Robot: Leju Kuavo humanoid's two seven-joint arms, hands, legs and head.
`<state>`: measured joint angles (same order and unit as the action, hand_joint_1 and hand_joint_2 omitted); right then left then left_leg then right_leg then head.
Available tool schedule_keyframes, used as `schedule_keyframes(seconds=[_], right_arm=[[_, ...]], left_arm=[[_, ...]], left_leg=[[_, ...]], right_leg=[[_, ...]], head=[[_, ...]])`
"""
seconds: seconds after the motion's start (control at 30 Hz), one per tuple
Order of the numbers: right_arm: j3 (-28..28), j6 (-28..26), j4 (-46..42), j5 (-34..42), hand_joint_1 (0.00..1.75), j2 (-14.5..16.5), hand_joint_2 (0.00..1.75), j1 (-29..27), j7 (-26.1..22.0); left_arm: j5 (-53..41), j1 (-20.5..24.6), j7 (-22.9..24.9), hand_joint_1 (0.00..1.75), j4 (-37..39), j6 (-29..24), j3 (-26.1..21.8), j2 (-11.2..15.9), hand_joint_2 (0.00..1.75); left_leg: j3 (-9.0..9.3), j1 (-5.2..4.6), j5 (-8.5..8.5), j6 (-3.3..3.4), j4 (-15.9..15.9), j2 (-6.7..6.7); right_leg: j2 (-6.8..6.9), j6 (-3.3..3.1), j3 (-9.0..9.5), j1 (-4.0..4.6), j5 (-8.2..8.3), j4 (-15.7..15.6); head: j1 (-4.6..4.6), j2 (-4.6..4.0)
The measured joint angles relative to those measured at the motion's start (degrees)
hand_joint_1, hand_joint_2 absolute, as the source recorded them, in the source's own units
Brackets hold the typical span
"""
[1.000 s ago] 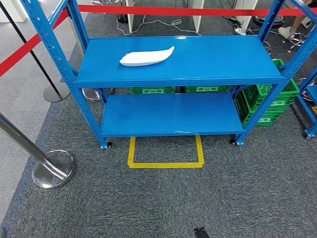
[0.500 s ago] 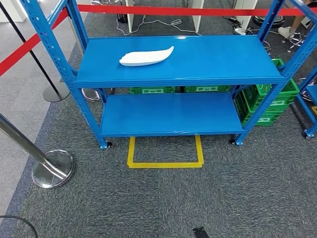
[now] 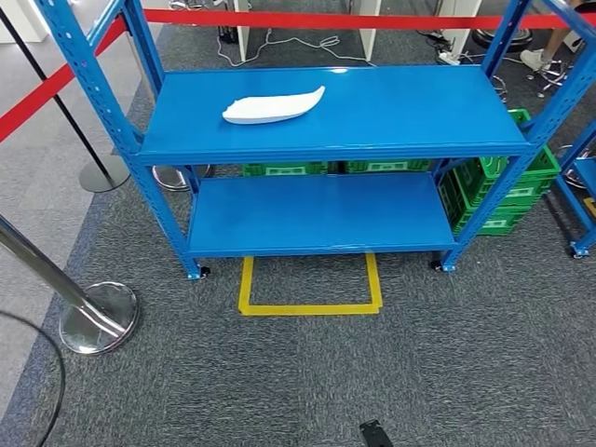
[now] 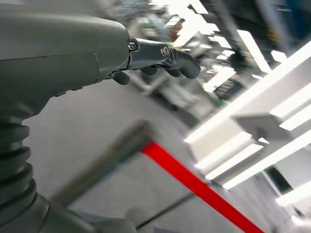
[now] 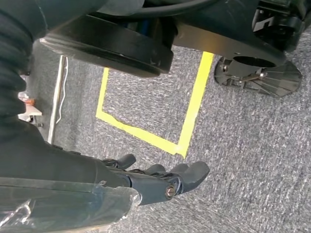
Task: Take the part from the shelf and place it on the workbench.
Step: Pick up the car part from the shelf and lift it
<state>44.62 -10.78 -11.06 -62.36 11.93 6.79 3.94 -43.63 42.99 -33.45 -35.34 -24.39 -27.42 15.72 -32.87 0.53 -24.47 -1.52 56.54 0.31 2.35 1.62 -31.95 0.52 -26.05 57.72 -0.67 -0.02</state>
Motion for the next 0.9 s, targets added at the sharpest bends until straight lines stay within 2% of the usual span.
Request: schedule_keyframes(seconds=[0.13,0.27,0.37,0.5,0.6,0.73,0.9], right_arm=[[0.0,0.2,0.0,-0.5,0.0,0.0,1.75,0.2,0.2],[0.0,0.4,0.0,-1.1,0.0,0.0,1.75,0.2,0.4],[0.0,1.0,0.0,-2.2,0.0,0.0,1.75,0.4,0.9],[-0.1,1.3,0.0,-3.1,0.0,0.2,1.75,1.0,1.4],[-0.1,1.4,0.0,-3.5,0.0,0.3,1.75,1.2,1.5],[-0.1,1.5,0.0,-3.6,0.0,0.3,1.75,1.2,1.5],[-0.1,1.5,0.0,-3.6,0.0,0.3,1.75,1.2,1.5]], left_arm=[[-4.1,4.7,3.0,0.0,-0.1,-0.9,10.1,-1.4,1.75],[-5.6,6.6,3.7,0.0,-0.1,-1.6,15.4,-2.2,1.75],[-10.3,7.8,5.4,0.0,-0.1,-1.7,19.4,-2.5,1.75],[-18.1,11.2,9.3,0.0,0.7,-0.2,27.4,-3.9,1.75],[-20.2,13.8,10.7,0.0,1.8,0.3,32.9,-5.3,1.75],[-20.0,15.3,10.8,0.0,2.8,0.2,36.3,-6.1,1.75],[-19.8,15.9,10.8,0.0,3.7,0.1,38.0,-6.3,1.75]], left_leg=[[-0.05,-0.01,0.03,-0.01,0.0,0.02],[-0.06,-0.01,0.03,-0.01,0.0,0.07],[-0.13,-0.01,0.06,-0.03,0.0,0.06],[-0.25,-0.01,0.12,-0.04,0.0,0.04],[-0.27,-0.03,0.12,-0.03,0.0,0.08],[-0.28,-0.08,0.12,-0.03,0.0,0.16],[-0.28,-0.07,0.12,-0.04,0.0,0.16]], right_leg=[[-0.03,0.01,-0.01,-0.01,0.03,0.0],[-0.11,0.0,-0.08,-0.01,0.03,0.0],[-0.04,0.0,-0.16,0.0,0.03,0.0],[0.03,-0.02,-0.23,0.0,0.05,0.0],[-0.1,0.04,-0.24,-0.04,0.13,0.0],[-0.22,0.08,-0.32,-0.07,0.18,0.0],[-0.2,0.08,-0.34,-0.05,0.17,0.0]], head=[[0.01,0.0],[0.0,0.0],[-0.01,0.0],[0.01,0.0],[0.02,0.0],[0.01,0.0],[0.0,0.0]])
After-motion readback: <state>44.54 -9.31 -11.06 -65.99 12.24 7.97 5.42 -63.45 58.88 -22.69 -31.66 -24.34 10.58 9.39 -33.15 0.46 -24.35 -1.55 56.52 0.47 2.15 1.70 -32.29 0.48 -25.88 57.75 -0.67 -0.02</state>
